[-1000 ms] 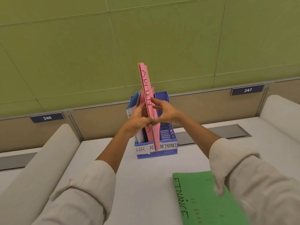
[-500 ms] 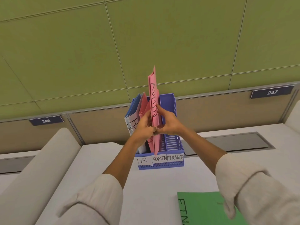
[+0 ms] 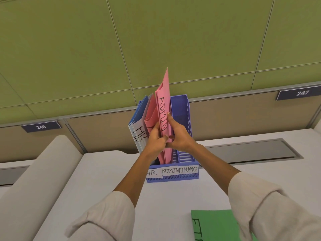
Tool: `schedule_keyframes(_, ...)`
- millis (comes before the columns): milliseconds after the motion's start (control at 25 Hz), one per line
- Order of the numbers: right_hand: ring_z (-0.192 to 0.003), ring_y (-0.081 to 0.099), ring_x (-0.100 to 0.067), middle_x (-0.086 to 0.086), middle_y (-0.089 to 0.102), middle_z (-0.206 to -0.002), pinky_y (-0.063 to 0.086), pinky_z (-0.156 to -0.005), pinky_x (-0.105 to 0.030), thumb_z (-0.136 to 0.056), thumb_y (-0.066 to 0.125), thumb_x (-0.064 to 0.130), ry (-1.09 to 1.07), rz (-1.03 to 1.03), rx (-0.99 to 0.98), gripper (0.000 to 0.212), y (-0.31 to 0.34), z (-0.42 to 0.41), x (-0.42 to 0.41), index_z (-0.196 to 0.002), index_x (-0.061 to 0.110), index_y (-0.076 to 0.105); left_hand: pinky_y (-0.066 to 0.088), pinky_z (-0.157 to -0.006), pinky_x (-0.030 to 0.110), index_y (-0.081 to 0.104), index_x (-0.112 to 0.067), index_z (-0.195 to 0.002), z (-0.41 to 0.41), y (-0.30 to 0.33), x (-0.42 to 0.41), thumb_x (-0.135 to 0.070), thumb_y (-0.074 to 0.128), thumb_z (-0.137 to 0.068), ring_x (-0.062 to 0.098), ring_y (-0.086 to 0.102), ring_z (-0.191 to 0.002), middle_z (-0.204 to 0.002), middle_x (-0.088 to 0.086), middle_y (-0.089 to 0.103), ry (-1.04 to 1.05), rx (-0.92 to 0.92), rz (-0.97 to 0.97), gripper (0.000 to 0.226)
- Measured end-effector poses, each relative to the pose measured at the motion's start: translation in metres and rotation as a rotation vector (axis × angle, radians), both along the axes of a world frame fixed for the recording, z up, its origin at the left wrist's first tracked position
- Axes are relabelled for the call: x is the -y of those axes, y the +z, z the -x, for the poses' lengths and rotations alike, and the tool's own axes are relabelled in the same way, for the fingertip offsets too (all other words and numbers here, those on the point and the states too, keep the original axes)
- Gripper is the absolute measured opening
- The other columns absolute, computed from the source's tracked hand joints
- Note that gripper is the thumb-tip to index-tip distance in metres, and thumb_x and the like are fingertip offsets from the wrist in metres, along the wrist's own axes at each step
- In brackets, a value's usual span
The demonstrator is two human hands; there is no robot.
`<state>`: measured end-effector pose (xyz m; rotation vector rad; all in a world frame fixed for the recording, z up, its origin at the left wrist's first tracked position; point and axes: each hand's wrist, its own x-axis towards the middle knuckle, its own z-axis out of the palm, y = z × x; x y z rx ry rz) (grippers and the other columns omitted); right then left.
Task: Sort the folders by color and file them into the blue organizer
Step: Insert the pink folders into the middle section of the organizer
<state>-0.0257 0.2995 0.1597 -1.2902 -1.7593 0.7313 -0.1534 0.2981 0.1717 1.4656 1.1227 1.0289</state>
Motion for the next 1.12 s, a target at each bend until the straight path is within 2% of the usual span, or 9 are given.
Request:
schedule_keyframes(240, -0.134, 0.045, -0.017, -0.005, 0.044, -0.148, 0.041, -0.110, -0.036, -0.071, 0.081, 0.011, -0.023, 0.041, 0.040, 0.097, -0.027, 0.004, 0.005, -0.150, 0.023, 0.026, 0.044, -0.108, 0.045, 0.039, -0.021, -0.145, -0.004, -0.024, -0.002, -0.001, 0.050, -0.095, 0.021, 0.049, -0.130, -0.139, 0.003, 0.054, 0.049, -0.085, 0.008, 0.055)
schedule_keyframes(400, -0.111, 0.056, -0.010, -0.004, 0.054, -0.136, 0.047, -0.101, -0.031, -0.073, 0.077, 0.002, -0.081, 0.062, 0.023, 0.088, -0.032, 0.004, 0.017, -0.145, 0.022, 0.032, 0.046, -0.106, 0.045, 0.043, -0.018, -0.142, -0.003, -0.040, 0.005, -0.005, 0.054, -0.094, 0.023, 0.052, -0.126, -0.136, 0.006, 0.056, 0.061, -0.159, 0.019, 0.050)
schedule_keyframes(480, -0.110, 0.056, -0.011, -0.006, 0.055, -0.135, 0.047, -0.101, -0.032, -0.074, 0.076, 0.001, -0.099, 0.075, 0.044, 0.087, -0.028, 0.004, 0.026, -0.146, 0.020, 0.031, 0.047, -0.105, 0.047, 0.046, -0.017, -0.138, 0.000, -0.047, 0.012, -0.009, 0.054, -0.095, 0.025, 0.054, -0.125, -0.133, 0.006, 0.059, 0.062, -0.160, 0.062, 0.044)
schedule_keyframes(560, -0.121, 0.053, -0.022, -0.011, 0.051, -0.139, 0.045, -0.104, -0.034, -0.073, 0.079, 0.004, -0.098, 0.093, 0.077, 0.094, -0.023, 0.002, 0.037, -0.149, 0.016, 0.025, 0.047, -0.105, 0.045, 0.047, -0.012, -0.137, 0.003, -0.049, 0.026, -0.008, 0.053, -0.096, 0.025, 0.055, -0.124, -0.132, 0.007, 0.060, 0.046, -0.127, 0.089, 0.042)
schedule_keyframes(680, -0.126, 0.048, -0.020, -0.007, 0.047, -0.141, 0.045, -0.104, -0.036, -0.068, 0.088, 0.023, -0.113, 0.101, 0.176, 0.110, -0.020, 0.001, 0.060, -0.152, 0.016, 0.017, 0.048, -0.103, 0.041, 0.049, -0.005, -0.133, 0.009, -0.055, 0.052, -0.007, 0.053, -0.096, 0.025, 0.057, -0.120, -0.128, 0.010, 0.061, 0.036, -0.121, 0.110, 0.037)
schedule_keyframes(760, -0.133, 0.044, -0.021, -0.004, 0.044, -0.146, 0.042, -0.108, -0.041, -0.066, 0.089, 0.036, -0.157, 0.151, 0.230, 0.119, -0.029, -0.004, 0.079, -0.155, 0.015, 0.012, 0.049, -0.095, 0.038, 0.053, -0.005, -0.119, 0.014, -0.070, 0.074, -0.015, 0.056, -0.096, 0.027, 0.058, -0.112, -0.119, 0.010, 0.061, 0.062, -0.193, 0.167, 0.025)
schedule_keyframes(840, -0.133, 0.046, -0.022, -0.002, 0.046, -0.147, 0.043, -0.109, -0.044, -0.062, 0.089, 0.045, -0.174, 0.203, 0.262, 0.119, -0.045, -0.012, 0.100, -0.153, 0.017, 0.019, 0.047, -0.086, 0.039, 0.052, -0.008, -0.112, 0.016, -0.088, 0.095, -0.025, 0.059, -0.094, 0.030, 0.057, -0.107, -0.116, 0.010, 0.059, 0.087, -0.339, 0.252, 0.026)
schedule_keyframes(960, -0.120, 0.056, -0.024, -0.003, 0.057, -0.132, 0.050, -0.100, -0.046, -0.059, 0.088, 0.046, -0.227, 0.269, 0.281, 0.099, -0.079, -0.018, 0.149, -0.140, 0.022, 0.037, 0.053, -0.085, 0.039, 0.048, -0.004, -0.129, 0.015, -0.120, 0.137, -0.030, 0.062, -0.090, 0.032, 0.057, -0.115, -0.129, 0.012, 0.055, 0.068, -0.510, 0.457, 0.049)
schedule_keyframes(1120, -0.139, 0.033, -0.034, -0.015, 0.032, -0.153, 0.033, -0.113, -0.046, -0.068, 0.082, 0.053, -0.343, 0.613, 0.583, 0.103, -0.122, -0.022, 0.211, -0.146, 0.010, 0.031, 0.055, -0.063, 0.035, 0.045, -0.001, -0.122, 0.009, -0.153, 0.193, -0.023, 0.063, -0.085, 0.029, 0.063, -0.087, -0.118, 0.020, 0.060, -0.059, -0.560, 0.644, 0.046)
